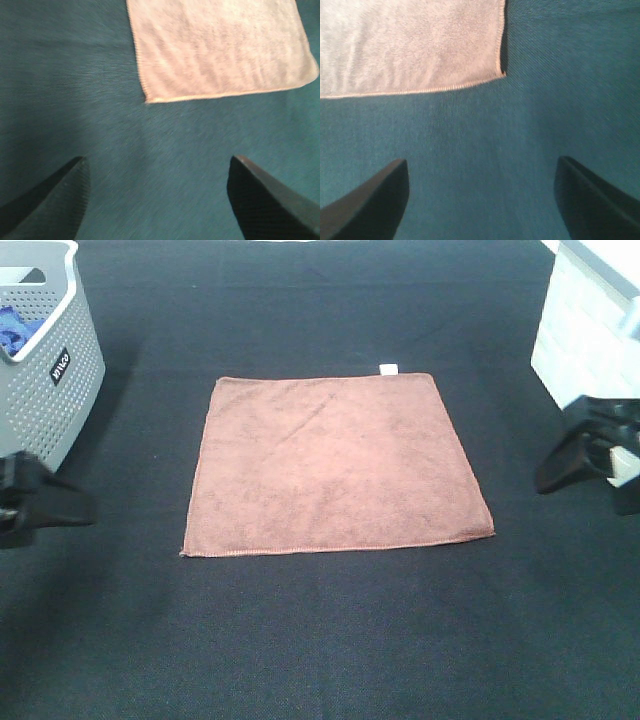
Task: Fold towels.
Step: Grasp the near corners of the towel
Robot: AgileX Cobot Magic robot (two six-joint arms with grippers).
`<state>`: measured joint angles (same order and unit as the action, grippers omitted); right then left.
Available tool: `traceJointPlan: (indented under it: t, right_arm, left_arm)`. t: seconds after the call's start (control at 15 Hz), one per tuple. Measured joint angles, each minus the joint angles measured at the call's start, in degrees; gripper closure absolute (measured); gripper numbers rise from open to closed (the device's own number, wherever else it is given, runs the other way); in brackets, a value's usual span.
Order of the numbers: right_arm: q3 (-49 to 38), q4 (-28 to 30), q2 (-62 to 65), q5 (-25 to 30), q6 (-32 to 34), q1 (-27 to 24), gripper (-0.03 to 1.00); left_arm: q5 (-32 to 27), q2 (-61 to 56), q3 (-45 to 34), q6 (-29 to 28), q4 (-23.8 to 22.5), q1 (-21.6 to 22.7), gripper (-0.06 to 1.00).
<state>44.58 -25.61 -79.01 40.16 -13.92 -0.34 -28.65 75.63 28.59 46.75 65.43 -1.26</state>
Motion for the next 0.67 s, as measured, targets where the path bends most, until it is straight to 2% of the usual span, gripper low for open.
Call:
traceJointPlan:
  t: [0.13,0.2,0.33,0.67]
  right_arm:
    - [2.58,-4.18,-6.07,-0.17,-4.01,0.0,0.21]
    - [4.41,-8.37,-10.54,-0.4,-8.19,0.0,0.21]
    - [7.28,-11.69,-16.39,-1.72,-12.2,0.0,0.21]
    - [13.06,-12.32,-24.75,-2.86,-13.12,0.0,0.21]
  left_arm:
    - [-1.95,9.51,2.46,10.31,10.94,0.0,0.22]
    - [-4.41,15.99,4.76,16.1,17.13,0.0,0.22]
    - [-7.28,24.64,8.82,21.43,23.2,0.0,0.22]
    - [-7.22,33.86,15.07,22.46,24.24,-1.15,0.22]
